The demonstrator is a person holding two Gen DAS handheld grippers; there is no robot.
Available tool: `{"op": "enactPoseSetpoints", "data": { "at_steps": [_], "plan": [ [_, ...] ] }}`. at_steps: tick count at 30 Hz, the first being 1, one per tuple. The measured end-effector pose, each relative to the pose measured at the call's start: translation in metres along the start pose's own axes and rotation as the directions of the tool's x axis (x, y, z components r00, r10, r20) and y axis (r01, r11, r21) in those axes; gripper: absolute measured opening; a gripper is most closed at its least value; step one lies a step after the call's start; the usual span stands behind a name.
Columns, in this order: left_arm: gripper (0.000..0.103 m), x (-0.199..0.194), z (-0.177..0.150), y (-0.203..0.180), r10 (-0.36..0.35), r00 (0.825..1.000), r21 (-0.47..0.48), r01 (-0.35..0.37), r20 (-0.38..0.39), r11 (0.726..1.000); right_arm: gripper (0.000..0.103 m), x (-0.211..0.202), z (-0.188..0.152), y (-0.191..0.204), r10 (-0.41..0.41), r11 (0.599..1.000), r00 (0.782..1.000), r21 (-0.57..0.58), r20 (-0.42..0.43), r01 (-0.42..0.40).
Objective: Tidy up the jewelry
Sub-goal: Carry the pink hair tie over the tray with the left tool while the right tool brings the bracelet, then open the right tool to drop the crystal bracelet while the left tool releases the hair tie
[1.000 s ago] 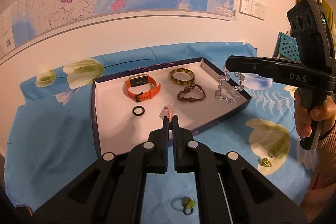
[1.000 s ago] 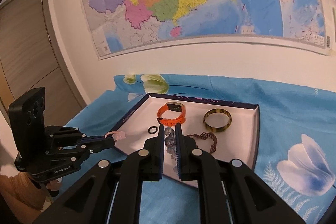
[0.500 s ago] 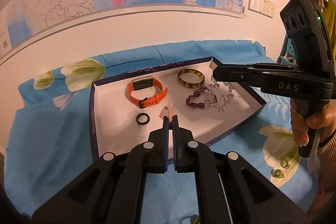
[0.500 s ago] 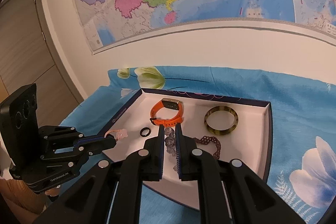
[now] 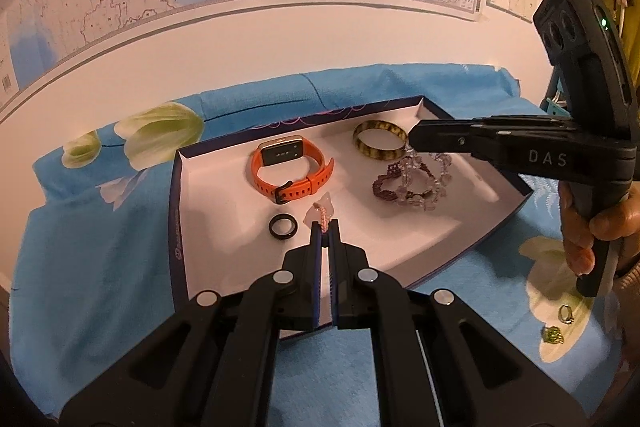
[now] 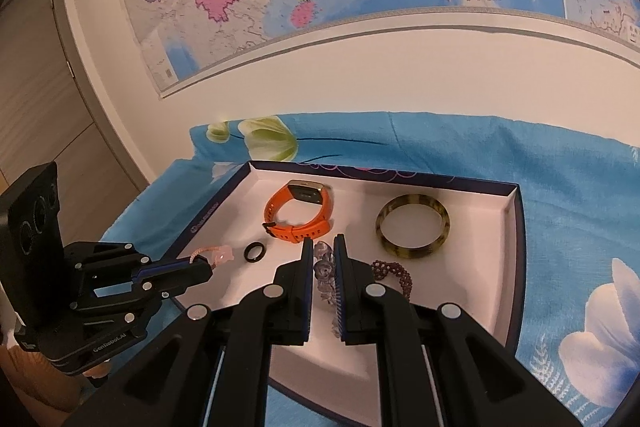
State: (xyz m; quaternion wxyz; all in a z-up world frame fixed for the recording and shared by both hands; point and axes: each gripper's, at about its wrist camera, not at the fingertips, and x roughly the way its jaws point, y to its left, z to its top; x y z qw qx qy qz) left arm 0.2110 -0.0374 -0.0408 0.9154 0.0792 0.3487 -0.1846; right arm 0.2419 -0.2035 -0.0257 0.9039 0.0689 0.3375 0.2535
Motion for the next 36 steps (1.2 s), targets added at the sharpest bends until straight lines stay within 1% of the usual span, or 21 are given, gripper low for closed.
{"op": "enactPoseSetpoints", "data": {
  "at_steps": [8,14,19,20,22,25,27,29,31,32,36],
  "plan": [
    [0.004,0.015,-0.002,0.001,0.019,0.999,0.007,-0.018,-0.040,1.000,0.008,0.007,0.003,-0.007,-0.025,1.000,1.000,0.013,-0.004,0.025],
    [0.004,0.025,-0.003,0.001,0.019,0.997,0.007,-0.019,-0.073,1.000,0.009,0.011,0.003,-0.012,-0.044,0.999,0.999,0.026,-0.012,0.044],
    [0.008,0.033,-0.004,0.003,0.000,0.995,-0.008,-0.001,-0.102,1.000,0.010,0.011,0.003,-0.017,-0.068,0.997,0.998,0.042,-0.014,0.069],
    [0.010,0.033,-0.005,0.004,0.004,0.995,-0.014,-0.005,-0.101,1.000,0.010,0.009,0.003,-0.018,-0.074,0.996,0.997,0.045,-0.011,0.075],
    [0.011,0.032,-0.005,0.006,-0.005,0.995,-0.028,0.002,-0.100,1.000,0.011,0.005,0.003,-0.019,-0.081,0.996,0.997,0.049,0.000,0.080],
    [0.017,0.023,-0.003,0.008,0.002,0.997,-0.040,-0.005,-0.075,0.999,0.011,-0.002,0.003,-0.019,-0.081,0.995,0.997,0.056,0.015,0.080],
    [0.028,0.013,-0.002,0.008,0.007,0.999,-0.049,-0.009,-0.050,0.999,0.012,-0.010,0.002,-0.019,-0.081,0.995,0.996,0.060,0.024,0.080],
    [0.029,0.000,-0.001,0.008,0.022,1.000,-0.048,-0.023,-0.016,0.999,0.014,-0.019,0.000,-0.016,-0.075,0.996,0.997,0.057,0.033,0.073],
    [0.035,-0.017,-0.002,0.008,0.014,1.000,-0.047,-0.013,0.023,0.999,0.021,-0.029,-0.003,-0.011,-0.069,0.997,0.997,0.049,0.042,0.067],
    [0.037,-0.027,-0.003,0.007,0.013,0.999,-0.044,-0.011,0.042,0.999,0.022,-0.038,-0.006,-0.007,-0.063,0.997,0.997,0.038,0.050,0.061],
    [0.042,-0.054,-0.014,0.006,0.005,0.996,-0.030,-0.003,0.085,1.000,0.032,-0.063,-0.021,0.006,-0.040,0.999,0.998,0.000,0.056,0.040]
  ]
}}
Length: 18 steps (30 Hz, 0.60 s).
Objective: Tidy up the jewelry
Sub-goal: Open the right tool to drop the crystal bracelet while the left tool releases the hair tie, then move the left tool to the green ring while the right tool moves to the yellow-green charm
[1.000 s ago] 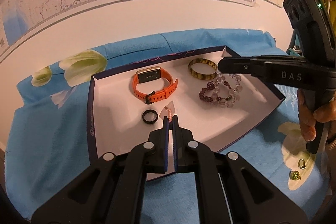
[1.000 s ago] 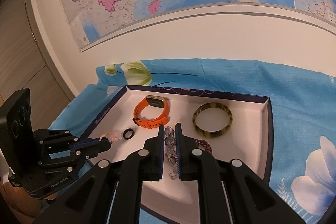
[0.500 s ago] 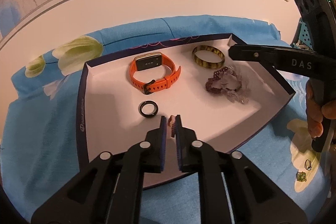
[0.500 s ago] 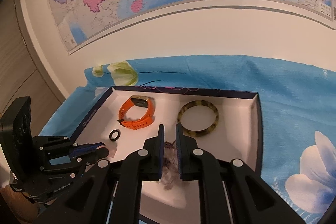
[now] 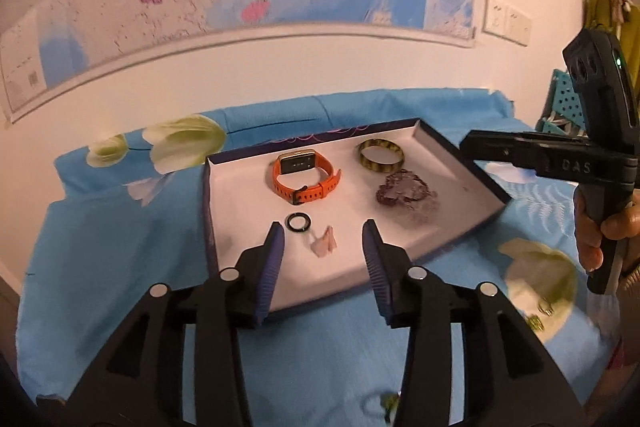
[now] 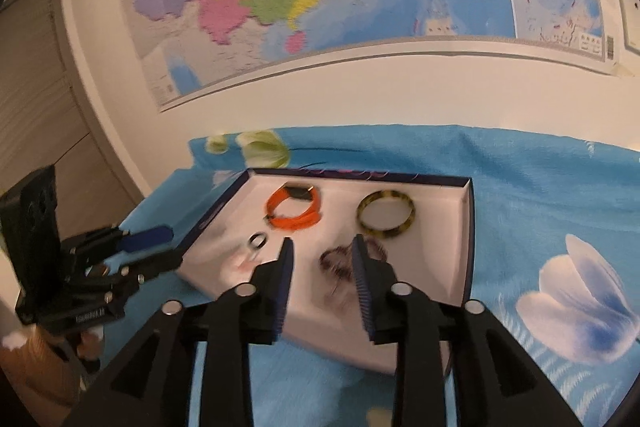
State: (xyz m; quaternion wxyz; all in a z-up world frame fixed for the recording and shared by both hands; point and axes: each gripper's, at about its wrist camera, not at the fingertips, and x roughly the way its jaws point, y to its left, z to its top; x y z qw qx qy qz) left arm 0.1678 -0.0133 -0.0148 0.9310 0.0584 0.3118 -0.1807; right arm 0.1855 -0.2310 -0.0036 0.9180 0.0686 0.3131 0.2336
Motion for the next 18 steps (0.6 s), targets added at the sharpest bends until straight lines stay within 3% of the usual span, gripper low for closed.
{"op": "enactPoseSetpoints", "data": {
  "at_steps": [9,18],
  "plan": [
    [0.044,-0.030,-0.047,-0.002,-0.041,0.998,-0.014,0.040,-0.036,0.999,0.033,-0.046,-0.056,0.027,0.007,0.998,1.000,-0.059,-0.025,-0.008],
    [0.045,-0.040,-0.079,-0.014,-0.060,0.995,-0.018,0.059,-0.079,0.998,0.033,-0.047,-0.110,0.048,0.030,0.998,0.991,-0.047,-0.128,-0.036]
  ]
}}
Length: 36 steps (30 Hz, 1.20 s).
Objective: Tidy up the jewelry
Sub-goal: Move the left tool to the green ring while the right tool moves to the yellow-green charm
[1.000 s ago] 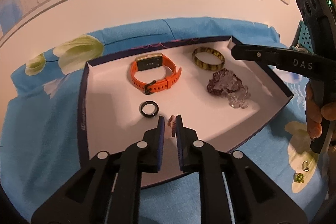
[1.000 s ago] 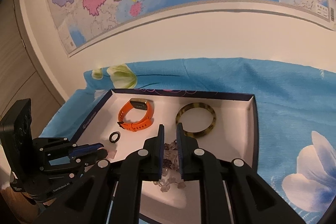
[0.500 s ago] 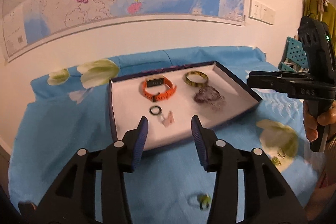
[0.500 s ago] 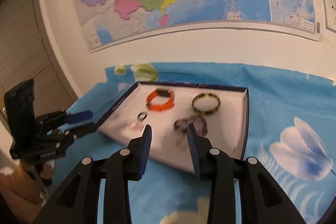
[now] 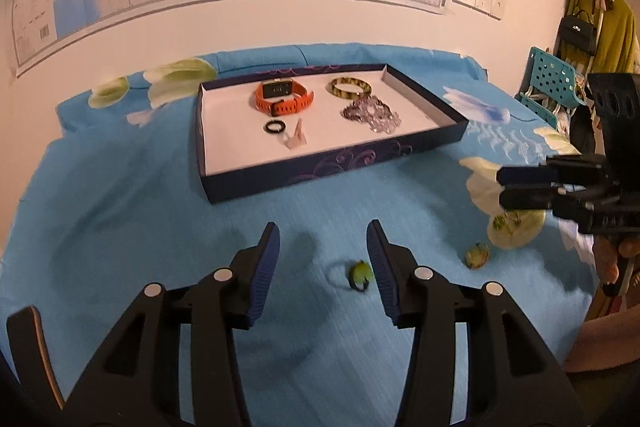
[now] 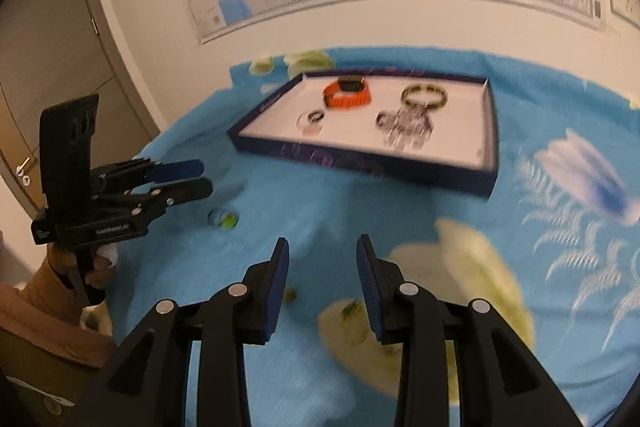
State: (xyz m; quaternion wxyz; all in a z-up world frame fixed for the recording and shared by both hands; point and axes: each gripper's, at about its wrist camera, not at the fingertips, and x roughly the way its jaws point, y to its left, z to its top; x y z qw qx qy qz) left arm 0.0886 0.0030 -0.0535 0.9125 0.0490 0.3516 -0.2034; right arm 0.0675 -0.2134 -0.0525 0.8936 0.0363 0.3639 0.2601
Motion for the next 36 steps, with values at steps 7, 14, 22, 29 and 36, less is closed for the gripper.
{"op": "enactPoseSetpoints", "data": {
  "at_steps": [7,14,22,29,36],
  "plan": [
    [0.045,0.004,-0.013,-0.010,-0.023,0.999,0.006,0.023,-0.036,1.000,0.033,0.011,-0.017,0.017,0.032,0.999,0.998,-0.009,-0.048,-0.033],
    [0.043,0.012,-0.014,-0.017,-0.003,0.997,0.016,0.004,-0.076,1.000,0.033,0.021,-0.024,0.026,0.008,1.000,0.998,-0.017,-0.069,-0.009],
    [0.036,0.025,-0.013,-0.021,0.002,0.992,0.014,0.000,-0.128,1.000,0.025,0.029,-0.022,0.027,-0.018,1.000,0.997,-0.014,-0.072,0.017],
    [0.028,0.029,-0.012,-0.025,-0.006,0.990,0.015,0.008,-0.142,1.000,0.017,0.031,-0.023,0.031,-0.045,0.998,0.996,-0.040,-0.073,0.042],
    [0.015,0.028,-0.013,-0.026,-0.008,0.990,0.003,0.009,-0.142,1.000,0.016,0.029,-0.022,0.029,-0.046,0.998,0.997,-0.038,-0.062,0.044]
  ]
}}
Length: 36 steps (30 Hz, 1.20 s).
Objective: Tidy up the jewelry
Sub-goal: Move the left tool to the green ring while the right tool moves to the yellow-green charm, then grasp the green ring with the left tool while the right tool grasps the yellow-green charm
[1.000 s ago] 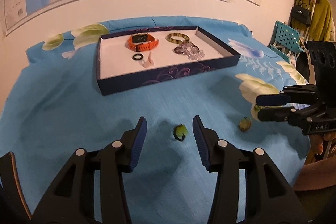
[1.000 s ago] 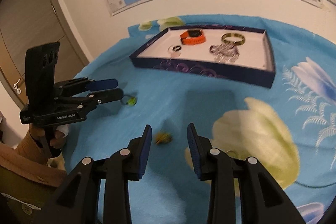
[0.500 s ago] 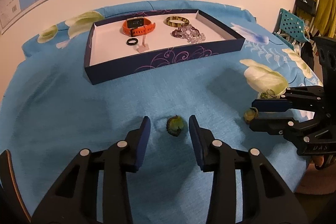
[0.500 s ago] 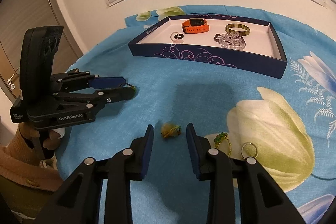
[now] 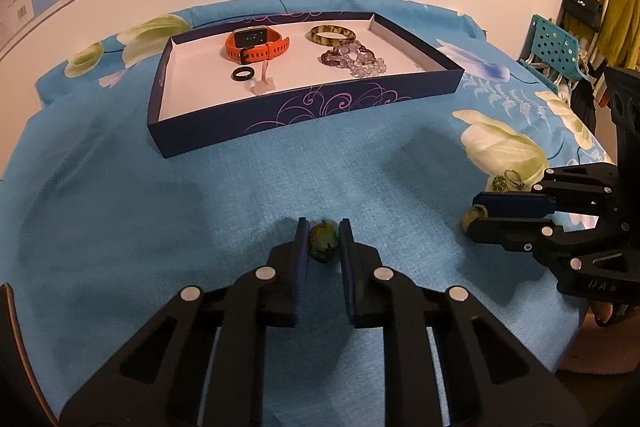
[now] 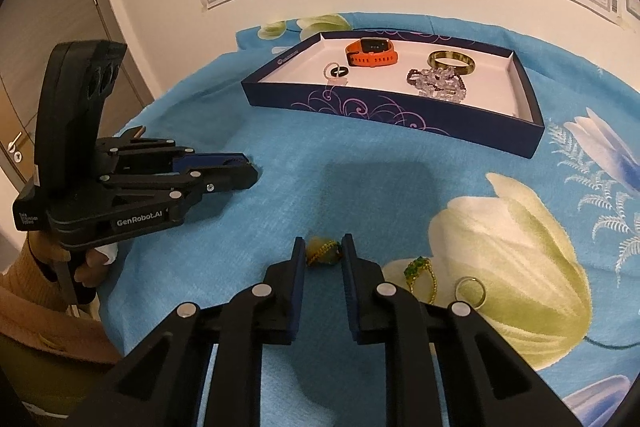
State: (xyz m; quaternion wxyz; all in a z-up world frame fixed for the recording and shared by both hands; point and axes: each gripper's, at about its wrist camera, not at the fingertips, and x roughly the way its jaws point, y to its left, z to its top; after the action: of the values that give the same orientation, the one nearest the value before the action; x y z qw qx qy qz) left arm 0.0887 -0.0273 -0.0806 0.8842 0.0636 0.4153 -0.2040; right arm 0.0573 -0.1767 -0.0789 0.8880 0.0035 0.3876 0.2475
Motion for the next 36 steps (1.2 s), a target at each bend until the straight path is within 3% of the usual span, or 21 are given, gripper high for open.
{"op": "enactPoseSetpoints", "data": {
  "at_steps": [12,36],
  "plan": [
    [0.015,-0.010,0.003,0.002,-0.009,0.999,-0.020,0.010,0.034,1.000,0.016,-0.010,0.007,-0.007,0.011,1.000,0.999,0.017,0.041,-0.011],
    [0.015,-0.044,0.032,0.003,-0.013,0.983,-0.025,0.018,0.183,1.000,0.016,-0.034,0.039,-0.014,-0.020,1.000,0.985,0.003,0.173,0.020]
  ]
}}
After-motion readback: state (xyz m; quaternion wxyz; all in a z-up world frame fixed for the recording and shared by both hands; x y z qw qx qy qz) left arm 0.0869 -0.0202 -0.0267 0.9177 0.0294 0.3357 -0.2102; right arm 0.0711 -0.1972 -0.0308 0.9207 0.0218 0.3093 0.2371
